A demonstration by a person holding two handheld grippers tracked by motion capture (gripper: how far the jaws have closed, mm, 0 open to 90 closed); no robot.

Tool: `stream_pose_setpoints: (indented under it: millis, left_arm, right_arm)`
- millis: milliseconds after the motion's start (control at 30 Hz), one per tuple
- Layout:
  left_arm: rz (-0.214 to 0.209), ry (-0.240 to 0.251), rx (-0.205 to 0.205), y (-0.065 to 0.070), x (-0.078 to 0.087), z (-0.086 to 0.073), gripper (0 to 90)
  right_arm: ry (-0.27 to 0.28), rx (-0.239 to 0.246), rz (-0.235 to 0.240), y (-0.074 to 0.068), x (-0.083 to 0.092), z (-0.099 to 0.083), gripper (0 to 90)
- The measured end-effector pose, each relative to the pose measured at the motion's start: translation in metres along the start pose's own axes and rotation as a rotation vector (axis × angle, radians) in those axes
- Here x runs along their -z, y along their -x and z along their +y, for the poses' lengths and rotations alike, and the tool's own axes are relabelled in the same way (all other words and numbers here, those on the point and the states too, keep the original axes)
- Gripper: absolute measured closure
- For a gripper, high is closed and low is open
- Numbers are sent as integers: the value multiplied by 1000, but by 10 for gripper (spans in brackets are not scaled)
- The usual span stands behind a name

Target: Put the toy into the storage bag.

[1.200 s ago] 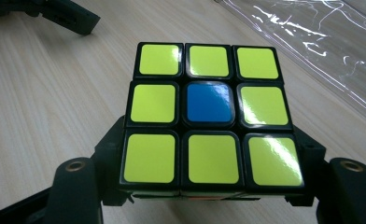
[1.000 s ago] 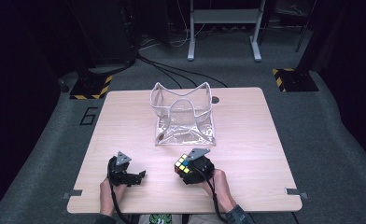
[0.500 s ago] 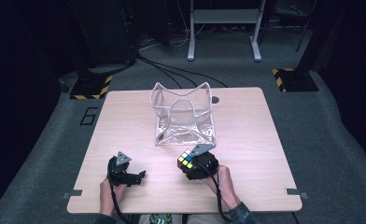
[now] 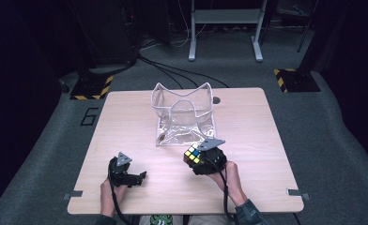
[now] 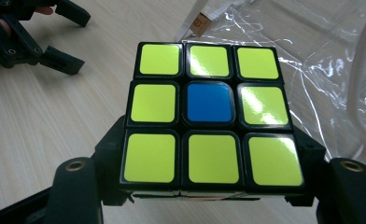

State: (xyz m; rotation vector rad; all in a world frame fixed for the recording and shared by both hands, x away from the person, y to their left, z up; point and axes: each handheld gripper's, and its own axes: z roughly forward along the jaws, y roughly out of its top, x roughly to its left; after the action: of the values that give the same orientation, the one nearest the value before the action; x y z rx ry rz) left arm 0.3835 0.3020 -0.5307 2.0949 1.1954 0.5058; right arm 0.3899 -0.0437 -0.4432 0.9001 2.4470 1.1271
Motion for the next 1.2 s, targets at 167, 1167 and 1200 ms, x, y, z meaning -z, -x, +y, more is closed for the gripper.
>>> stream_pose_setpoints:
  millis: [167,1167,1200]
  left_arm:
    - [0,0,0,0,0,0,4]
    - [0,0,0,0,0,0,4]
    - [0,0,0,0,0,0,4]
  right_arm:
    - [2,17,-18,4,5,3,332]
    - [41,45,-64,22,42,32,332]
    - [45,44,-66,23,43,33,332]
